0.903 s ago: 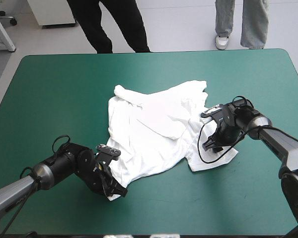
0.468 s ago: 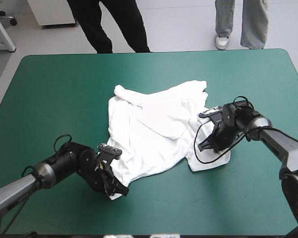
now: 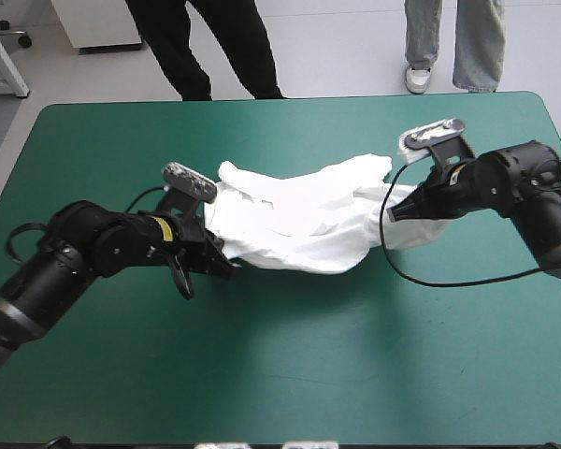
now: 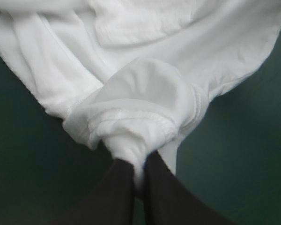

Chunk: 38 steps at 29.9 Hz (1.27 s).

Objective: Fold the cloth

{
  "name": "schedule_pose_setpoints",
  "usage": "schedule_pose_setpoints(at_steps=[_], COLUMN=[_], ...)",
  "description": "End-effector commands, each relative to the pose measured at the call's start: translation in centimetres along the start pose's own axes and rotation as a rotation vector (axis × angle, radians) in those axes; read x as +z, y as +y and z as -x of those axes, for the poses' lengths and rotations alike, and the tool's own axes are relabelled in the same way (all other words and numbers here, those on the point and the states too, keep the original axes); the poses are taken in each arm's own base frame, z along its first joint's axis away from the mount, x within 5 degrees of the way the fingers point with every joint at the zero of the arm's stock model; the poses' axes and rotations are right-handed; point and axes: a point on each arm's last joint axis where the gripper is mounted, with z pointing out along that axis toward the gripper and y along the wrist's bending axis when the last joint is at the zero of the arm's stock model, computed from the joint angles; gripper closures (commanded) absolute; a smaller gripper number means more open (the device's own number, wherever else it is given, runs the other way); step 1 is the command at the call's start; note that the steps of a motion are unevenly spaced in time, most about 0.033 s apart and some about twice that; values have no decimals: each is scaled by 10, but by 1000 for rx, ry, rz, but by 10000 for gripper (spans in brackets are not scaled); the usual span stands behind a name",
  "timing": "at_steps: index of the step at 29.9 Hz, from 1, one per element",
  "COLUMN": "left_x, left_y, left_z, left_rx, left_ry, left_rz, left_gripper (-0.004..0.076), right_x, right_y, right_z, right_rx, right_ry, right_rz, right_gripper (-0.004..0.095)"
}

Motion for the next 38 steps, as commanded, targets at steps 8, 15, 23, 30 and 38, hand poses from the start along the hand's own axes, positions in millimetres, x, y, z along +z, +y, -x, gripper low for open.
schedule_pose_setpoints(at_steps=[8, 15, 23, 30, 38], left_x=[-165, -233, -295, -309, -294], left_y=[-4, -9, -22, -28, -27], left_z=[63, 68, 44, 17, 8], left_rx=[96, 151, 206, 186, 59], left_ry=[-587, -818, -1010, -945, -779], left_rz=[75, 95, 1, -71, -128], left_gripper=[733, 733, 733, 733, 733], right_x=[-179, -248, -306, -339, -329], right_y=[-1, 2, 10, 14, 20], right_z=[30, 23, -15, -45, -33], right_rx=[12, 9, -5, -8, 1], right_ry=[-590, -808, -992, -1102, -1089], right_rz=[-64, -75, -61, -69, 29], right_gripper=[925, 925, 925, 925, 925])
